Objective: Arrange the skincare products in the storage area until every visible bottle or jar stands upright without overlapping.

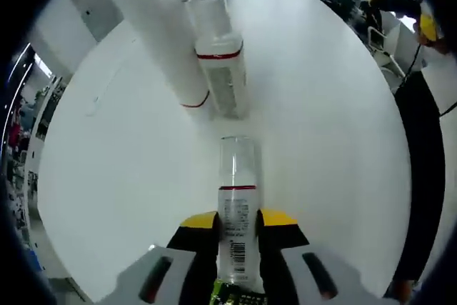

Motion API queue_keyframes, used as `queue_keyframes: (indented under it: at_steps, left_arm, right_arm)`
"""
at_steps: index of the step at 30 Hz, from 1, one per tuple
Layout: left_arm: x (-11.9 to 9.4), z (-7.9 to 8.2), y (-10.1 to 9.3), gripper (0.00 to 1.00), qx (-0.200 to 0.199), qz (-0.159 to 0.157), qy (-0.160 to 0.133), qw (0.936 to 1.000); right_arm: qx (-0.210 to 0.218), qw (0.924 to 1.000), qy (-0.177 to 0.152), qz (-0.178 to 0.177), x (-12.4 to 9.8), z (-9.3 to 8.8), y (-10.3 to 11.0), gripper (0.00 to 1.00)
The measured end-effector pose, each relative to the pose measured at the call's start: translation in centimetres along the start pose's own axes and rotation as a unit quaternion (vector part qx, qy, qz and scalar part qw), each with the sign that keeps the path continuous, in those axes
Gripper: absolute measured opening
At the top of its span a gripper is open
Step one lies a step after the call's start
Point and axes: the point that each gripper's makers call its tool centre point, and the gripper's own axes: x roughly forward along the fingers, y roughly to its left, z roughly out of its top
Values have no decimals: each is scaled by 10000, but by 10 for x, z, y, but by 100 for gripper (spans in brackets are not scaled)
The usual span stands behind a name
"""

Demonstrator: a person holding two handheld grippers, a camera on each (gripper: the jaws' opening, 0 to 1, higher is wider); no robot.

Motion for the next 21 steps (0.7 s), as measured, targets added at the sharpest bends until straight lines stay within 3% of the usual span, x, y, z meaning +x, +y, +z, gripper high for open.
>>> queue_keyframes:
  at_steps: [4,6,11,13,16,17,18,19,21]
  left_arm:
    - [0,0,-2,19,-60,181,-58,9998]
    - [-3,3,-8,18,-517,117,-365,9979]
    - [-19,9,-16,18,-1371,-90,-873,9867]
    - [-36,13,-21,18,-1920,-173,-1355,9718]
    - [-56,17,-29,18,-2337,-419,-1893,9528]
    - [-60,19,-33,18,-2381,-490,-1986,9494]
    - [-74,25,-40,18,-2425,-670,-2364,9385]
    - [-80,28,-42,18,-2472,-671,-2566,9320]
    - [-94,28,-54,18,-2622,-800,-2718,9225]
  right_arm:
    - [14,9998,67,198,8,-2,7,39]
    - [-50,9994,185,297,10,-3,11,39]
    - [-11,9989,70,468,10,7,17,39]
    - [0,9984,117,556,14,5,19,39]
    - [-11,9968,190,782,26,6,26,39]
    - [-10,9964,201,823,27,6,28,39]
    - [-16,9954,260,917,32,8,32,39]
    - [-60,9948,271,983,34,11,36,39]
    - [-135,9930,148,1167,39,22,45,40]
